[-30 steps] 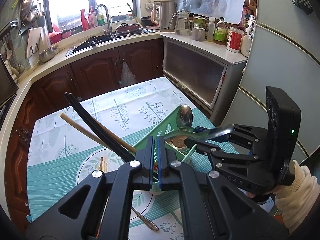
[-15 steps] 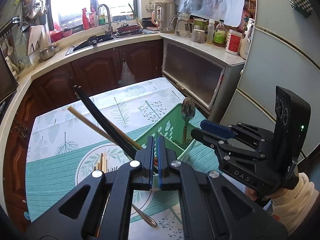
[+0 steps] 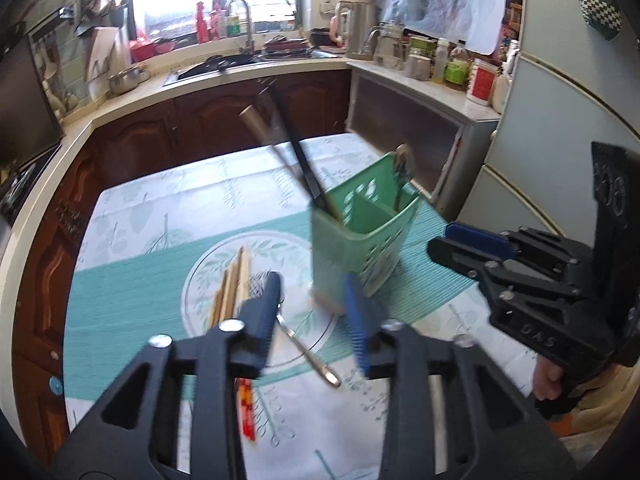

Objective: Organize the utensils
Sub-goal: 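Move both tools back over the plate of utensils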

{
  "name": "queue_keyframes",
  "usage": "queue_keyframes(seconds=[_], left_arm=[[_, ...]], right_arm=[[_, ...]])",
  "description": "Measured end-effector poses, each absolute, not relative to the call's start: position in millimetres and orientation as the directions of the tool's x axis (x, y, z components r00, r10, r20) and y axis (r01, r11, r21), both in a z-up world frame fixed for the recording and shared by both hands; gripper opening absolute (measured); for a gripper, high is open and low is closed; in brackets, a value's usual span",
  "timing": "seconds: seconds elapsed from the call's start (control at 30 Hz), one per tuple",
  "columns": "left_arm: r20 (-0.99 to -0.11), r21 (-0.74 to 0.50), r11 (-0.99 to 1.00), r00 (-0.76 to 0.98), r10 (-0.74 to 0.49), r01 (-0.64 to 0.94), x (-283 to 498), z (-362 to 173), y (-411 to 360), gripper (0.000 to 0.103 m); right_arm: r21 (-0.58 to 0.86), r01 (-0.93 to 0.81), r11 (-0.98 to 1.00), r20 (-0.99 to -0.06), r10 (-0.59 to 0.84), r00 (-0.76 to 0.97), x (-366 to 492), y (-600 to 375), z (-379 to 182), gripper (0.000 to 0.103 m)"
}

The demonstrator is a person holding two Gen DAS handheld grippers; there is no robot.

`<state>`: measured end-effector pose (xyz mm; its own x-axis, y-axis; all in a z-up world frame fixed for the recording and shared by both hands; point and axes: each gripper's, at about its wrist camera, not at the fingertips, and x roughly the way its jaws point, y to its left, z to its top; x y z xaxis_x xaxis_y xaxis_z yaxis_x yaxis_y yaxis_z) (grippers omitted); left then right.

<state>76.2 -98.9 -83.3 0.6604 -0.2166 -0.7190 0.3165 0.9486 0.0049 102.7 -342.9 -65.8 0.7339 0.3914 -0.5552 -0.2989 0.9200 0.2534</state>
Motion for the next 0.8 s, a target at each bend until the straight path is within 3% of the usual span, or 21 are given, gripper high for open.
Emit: queue_keyframes(seconds=[0.37,0.8], left_arm=[[-0.764,0.029,0.989,0.641,-0.072,0.145,58.8,-128.8,-23.5,0.046],[-0.83,-0.049,0.993,0.549,-0.099,0.105,77.5,-154.7,13.3,0.046]], right_arm=[[0.201,-0.317,0.927,-0.638,0.369,0.676,72.9,-289.6,-68.9,0.026],[0.24,-0.33,0.913,-0.728,0.394,0.561,86.1,-242.7,-91.1,0.026]])
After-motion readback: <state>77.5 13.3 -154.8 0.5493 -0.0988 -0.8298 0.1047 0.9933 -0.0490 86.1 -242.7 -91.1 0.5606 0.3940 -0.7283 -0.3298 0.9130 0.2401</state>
